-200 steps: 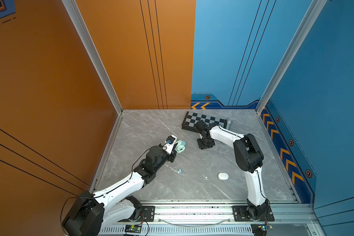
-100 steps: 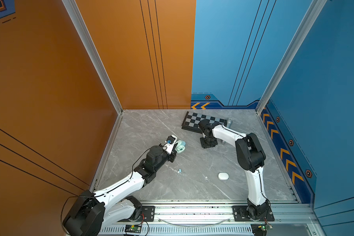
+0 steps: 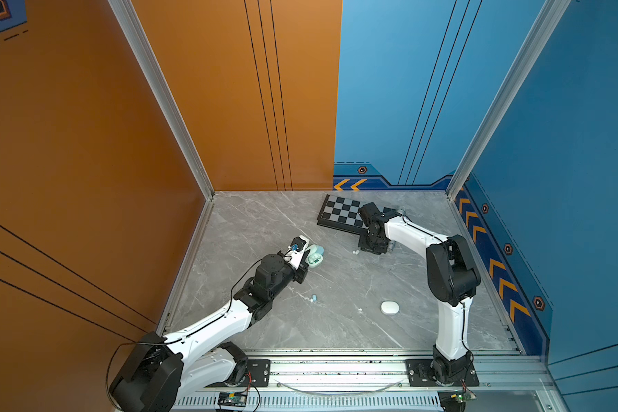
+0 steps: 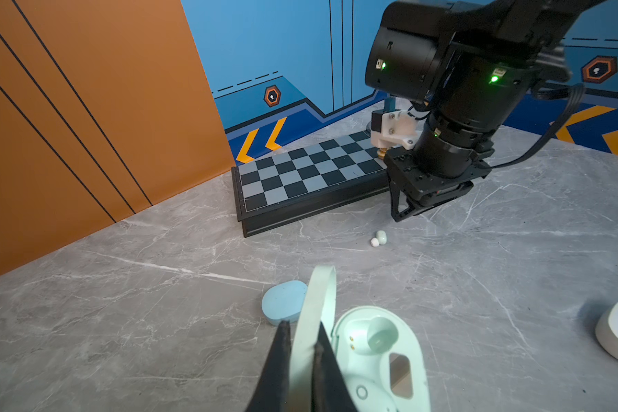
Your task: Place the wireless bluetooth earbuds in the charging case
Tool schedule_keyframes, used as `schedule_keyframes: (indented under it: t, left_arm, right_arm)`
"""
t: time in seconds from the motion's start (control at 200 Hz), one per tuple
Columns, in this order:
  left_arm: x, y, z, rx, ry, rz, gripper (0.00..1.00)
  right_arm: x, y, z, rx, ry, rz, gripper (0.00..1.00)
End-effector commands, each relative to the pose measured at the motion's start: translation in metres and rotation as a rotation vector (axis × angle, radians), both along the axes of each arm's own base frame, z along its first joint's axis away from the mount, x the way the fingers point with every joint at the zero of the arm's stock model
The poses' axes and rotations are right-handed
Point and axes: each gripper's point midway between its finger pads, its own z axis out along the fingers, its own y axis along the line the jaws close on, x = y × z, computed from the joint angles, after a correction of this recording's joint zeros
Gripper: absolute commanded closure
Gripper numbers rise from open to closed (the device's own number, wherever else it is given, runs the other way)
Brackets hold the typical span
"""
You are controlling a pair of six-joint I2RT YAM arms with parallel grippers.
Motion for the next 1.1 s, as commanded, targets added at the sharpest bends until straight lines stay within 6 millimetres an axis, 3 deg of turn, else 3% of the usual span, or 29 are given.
schedule_keyframes:
  t: [0.0,0.175,0.576,0.976,0.991,1.096]
  left_arm:
    - [0.005,0.000,0.011,-0.015,-0.017,0.000,1.00]
    - [0.005,-0.001,0.011,-0.013,-0.016,-0.003,1.00]
    - [0.004,0.001,0.009,-0.011,-0.015,0.004,1.00]
    - [0.005,0.002,0.007,-0.007,-0.010,0.010,1.00]
    - [0.005,0.002,0.006,-0.008,-0.009,0.009,1.00]
    - [0.006,0.002,0.007,-0.008,-0.011,0.011,1.00]
  right_arm:
    - [0.002,0.013,0.011,0.132,-0.036,-0.128,0.66]
    - [0.001,0.025,0.003,0.202,-0.005,-0.174,0.66]
    - [-0.001,0.026,-0.023,0.181,0.042,-0.195,0.67]
    - [-0.003,0.027,-0.035,0.157,0.058,-0.188,0.75]
    - [-0.006,0.026,-0.046,0.143,0.081,-0.189,0.75]
    - [-0.006,0.026,-0.049,0.137,0.085,-0.189,0.78]
